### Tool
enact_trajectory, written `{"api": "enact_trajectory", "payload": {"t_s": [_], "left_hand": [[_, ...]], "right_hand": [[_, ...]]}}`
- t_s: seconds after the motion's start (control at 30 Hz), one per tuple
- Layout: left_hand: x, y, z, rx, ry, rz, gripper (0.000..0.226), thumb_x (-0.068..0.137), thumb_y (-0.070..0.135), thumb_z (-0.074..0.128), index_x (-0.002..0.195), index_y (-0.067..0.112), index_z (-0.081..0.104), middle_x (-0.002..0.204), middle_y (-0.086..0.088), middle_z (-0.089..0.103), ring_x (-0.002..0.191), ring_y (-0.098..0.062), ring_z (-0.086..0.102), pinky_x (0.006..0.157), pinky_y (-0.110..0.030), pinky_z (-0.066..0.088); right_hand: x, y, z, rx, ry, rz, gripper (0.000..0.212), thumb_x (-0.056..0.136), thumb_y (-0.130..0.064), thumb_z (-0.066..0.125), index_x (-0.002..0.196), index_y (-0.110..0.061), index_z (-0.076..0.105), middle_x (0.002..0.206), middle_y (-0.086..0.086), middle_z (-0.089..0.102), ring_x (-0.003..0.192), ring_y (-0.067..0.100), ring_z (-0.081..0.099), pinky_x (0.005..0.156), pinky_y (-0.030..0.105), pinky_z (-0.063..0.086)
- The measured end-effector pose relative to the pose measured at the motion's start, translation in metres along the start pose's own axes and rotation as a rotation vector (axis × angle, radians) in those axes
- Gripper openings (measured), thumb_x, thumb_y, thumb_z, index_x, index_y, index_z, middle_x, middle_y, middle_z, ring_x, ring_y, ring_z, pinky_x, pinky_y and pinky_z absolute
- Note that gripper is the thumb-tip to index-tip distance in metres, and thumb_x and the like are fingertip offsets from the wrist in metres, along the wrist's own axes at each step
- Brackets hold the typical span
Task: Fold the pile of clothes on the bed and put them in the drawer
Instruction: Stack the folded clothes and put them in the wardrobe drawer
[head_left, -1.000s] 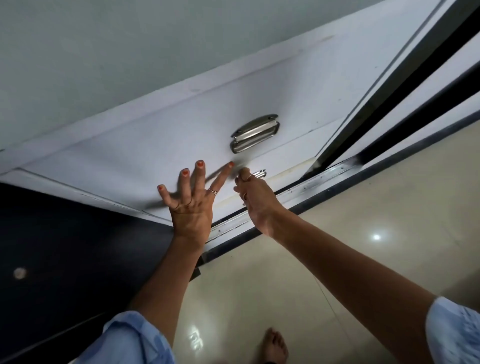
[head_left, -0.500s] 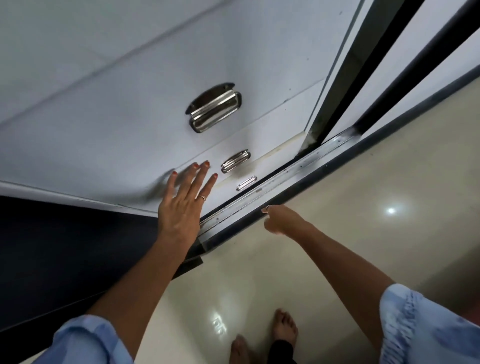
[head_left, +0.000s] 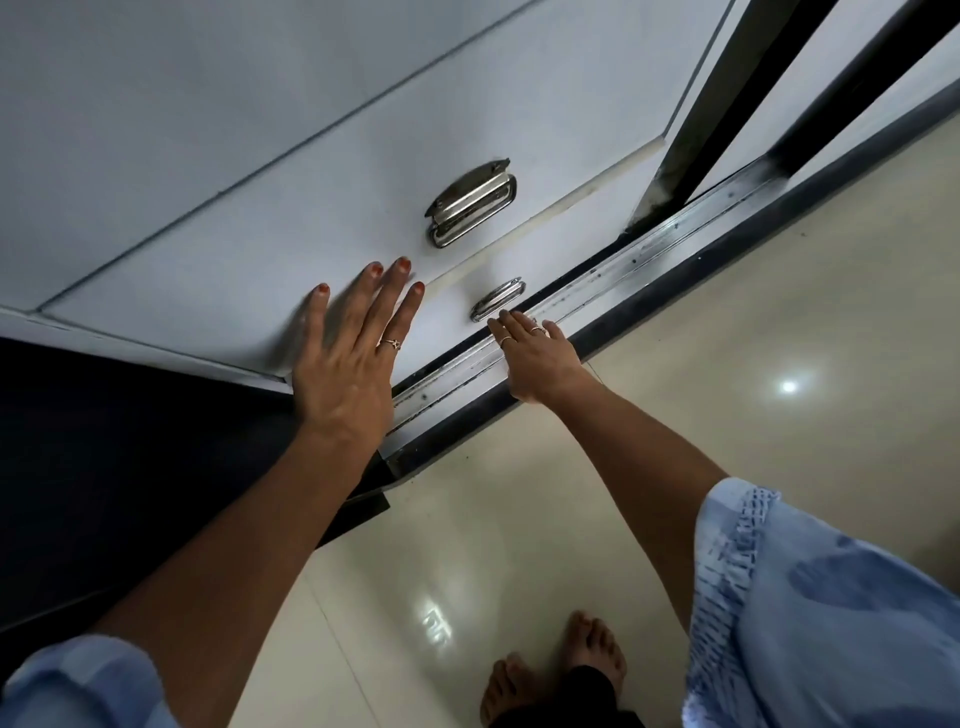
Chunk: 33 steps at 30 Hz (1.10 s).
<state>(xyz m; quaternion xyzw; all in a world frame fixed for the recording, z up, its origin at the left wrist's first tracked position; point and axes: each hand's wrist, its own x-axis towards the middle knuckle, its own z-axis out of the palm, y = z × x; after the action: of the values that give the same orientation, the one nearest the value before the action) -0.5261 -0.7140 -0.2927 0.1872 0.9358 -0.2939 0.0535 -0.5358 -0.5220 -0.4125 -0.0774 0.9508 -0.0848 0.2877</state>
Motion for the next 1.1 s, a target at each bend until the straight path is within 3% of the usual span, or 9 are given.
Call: {"api": "enact_trajectory", "payload": {"t_s": [0.33,0.43,0.6,0.8,0.87,0.97,1.1], "left_hand": [[0.005,0.012,0.008,0.005,-0.054,0.007,0.106,0.088,0.035,0.055,0.143,0.024,-0.035,0.143,-0.006,-0.051,0.126,-0.028,-0.048,0.095,-0.051,-0.036],[0.005,0.011,0.01,0.009,-0.038,0.008,0.102,0.089,0.032,0.052,0.144,0.023,-0.033,0.144,-0.006,-0.05,0.129,-0.028,-0.046,0.097,-0.052,-0.034],[-0.002,0.013,0.011,0.009,-0.071,0.006,0.096,0.091,0.035,0.049,0.146,0.021,-0.029,0.146,-0.005,-0.047,0.136,-0.028,-0.038,0.099,-0.055,-0.031],[-0.007,0.019,-0.003,-0.024,-0.091,0.001,0.088,0.094,0.039,0.043,0.148,0.02,-0.024,0.153,-0.005,-0.036,0.142,-0.028,-0.029,0.101,-0.055,-0.031],[-0.009,0.023,-0.006,-0.071,-0.106,0.0,0.085,0.095,0.04,0.038,0.149,0.018,-0.023,0.156,-0.005,-0.03,0.145,-0.027,-0.023,0.107,-0.054,-0.025],[-0.02,0.035,-0.001,-0.241,-0.128,-0.019,0.082,0.096,0.032,0.041,0.151,0.013,-0.017,0.16,-0.008,-0.017,0.148,-0.026,-0.009,0.117,-0.051,-0.004],[-0.042,0.056,0.011,-0.49,-0.131,-0.066,0.085,0.085,0.016,0.058,0.153,0.007,0.008,0.16,-0.017,0.008,0.145,-0.033,0.019,0.113,-0.048,0.022]], "right_hand": [[0.019,-0.002,0.014,-0.038,0.062,0.006,0.077,0.094,-0.014,0.049,0.155,-0.019,0.003,0.162,0.002,0.0,0.149,0.021,0.0,0.12,0.043,0.003],[0.024,-0.001,0.008,-0.125,0.121,-0.016,0.066,0.096,-0.024,0.049,0.154,-0.018,0.017,0.161,0.002,0.012,0.149,0.024,0.008,0.12,0.043,0.002],[0.027,-0.017,-0.003,-0.054,0.12,0.003,0.053,0.101,-0.047,0.032,0.144,-0.017,0.04,0.149,0.004,0.042,0.143,0.024,0.028,0.119,0.043,0.001],[0.033,-0.02,-0.037,-0.162,0.044,-0.009,0.034,0.1,-0.024,0.039,0.129,-0.025,0.057,0.133,-0.005,0.056,0.127,0.019,0.045,0.109,0.034,0.025],[0.03,-0.022,-0.033,-0.171,0.059,0.007,0.033,0.098,-0.021,0.041,0.125,-0.024,0.06,0.13,-0.005,0.058,0.125,0.02,0.046,0.109,0.034,0.025],[0.024,-0.018,-0.02,-0.14,0.066,0.02,0.031,0.096,-0.02,0.042,0.118,-0.024,0.064,0.124,-0.005,0.061,0.122,0.02,0.047,0.107,0.032,0.025],[-0.001,-0.007,0.002,-0.107,0.084,-0.002,0.029,0.092,-0.018,0.046,0.11,-0.022,0.067,0.119,-0.004,0.063,0.121,0.022,0.047,0.108,0.033,0.026]]}}
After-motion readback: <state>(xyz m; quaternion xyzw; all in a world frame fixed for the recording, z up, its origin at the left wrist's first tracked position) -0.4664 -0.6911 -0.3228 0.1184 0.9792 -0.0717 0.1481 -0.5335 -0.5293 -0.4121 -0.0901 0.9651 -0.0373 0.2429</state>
